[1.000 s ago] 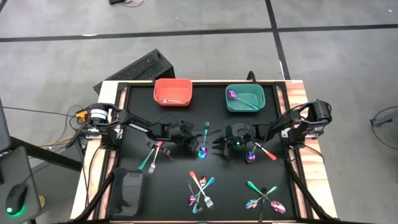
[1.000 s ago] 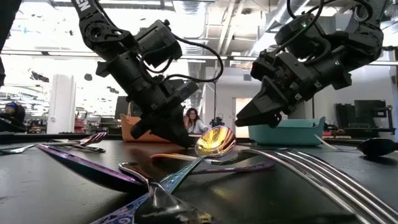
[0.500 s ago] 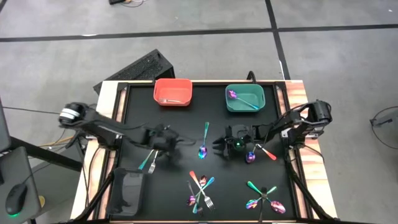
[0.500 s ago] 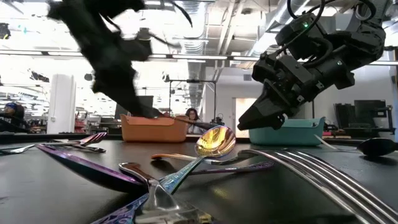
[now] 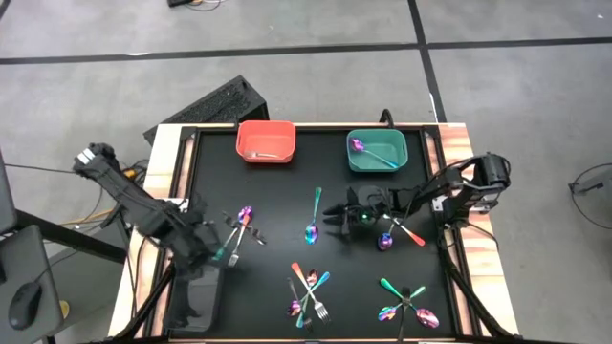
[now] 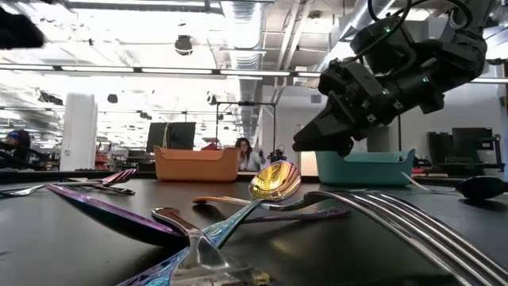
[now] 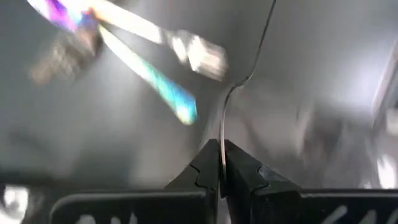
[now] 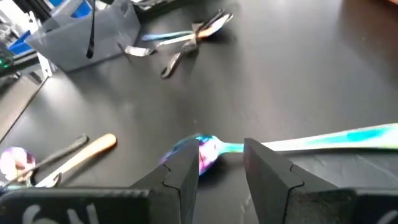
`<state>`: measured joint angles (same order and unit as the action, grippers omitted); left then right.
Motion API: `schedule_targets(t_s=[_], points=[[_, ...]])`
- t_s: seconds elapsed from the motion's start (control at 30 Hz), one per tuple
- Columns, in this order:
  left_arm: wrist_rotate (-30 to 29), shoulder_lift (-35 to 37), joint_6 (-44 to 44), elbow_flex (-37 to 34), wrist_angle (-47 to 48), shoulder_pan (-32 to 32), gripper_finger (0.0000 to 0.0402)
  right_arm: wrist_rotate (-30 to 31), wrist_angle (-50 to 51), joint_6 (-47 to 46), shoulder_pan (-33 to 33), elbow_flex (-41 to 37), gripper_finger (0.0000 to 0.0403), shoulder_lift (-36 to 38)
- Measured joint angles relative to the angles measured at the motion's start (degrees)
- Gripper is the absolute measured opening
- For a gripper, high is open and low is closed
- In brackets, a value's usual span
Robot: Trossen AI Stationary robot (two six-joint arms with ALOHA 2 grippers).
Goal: Sort silverware by color (type)
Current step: Put the black fork into the black bin
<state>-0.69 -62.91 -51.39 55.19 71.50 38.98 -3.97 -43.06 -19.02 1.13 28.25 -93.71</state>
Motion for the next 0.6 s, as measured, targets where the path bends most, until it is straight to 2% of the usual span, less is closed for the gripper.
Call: schedule_targets(t_s=[0.1,0.33,0.5,0.6], points=[[6.4,0.6,7.0,2.3,4.4,1.5,0.0000,-1.4,0.1,0.0,0.6,1.0,0.0145,0.0],[6.0,0.7,14.8,8.3,11.3,-0.1,0.0000,-2.0,0.1,0.2,0.4,3.2,0.0145,0.0],[9.8,0.7,18.6,12.2,17.9,-1.8,0.0000,-2.0,0.8,0.2,0.5,4.7,0.0145,0.0],[13.2,0.7,19.2,12.8,18.3,-1.7,0.0000,-2.0,0.8,0.1,0.6,5.6,0.0145,0.0]])
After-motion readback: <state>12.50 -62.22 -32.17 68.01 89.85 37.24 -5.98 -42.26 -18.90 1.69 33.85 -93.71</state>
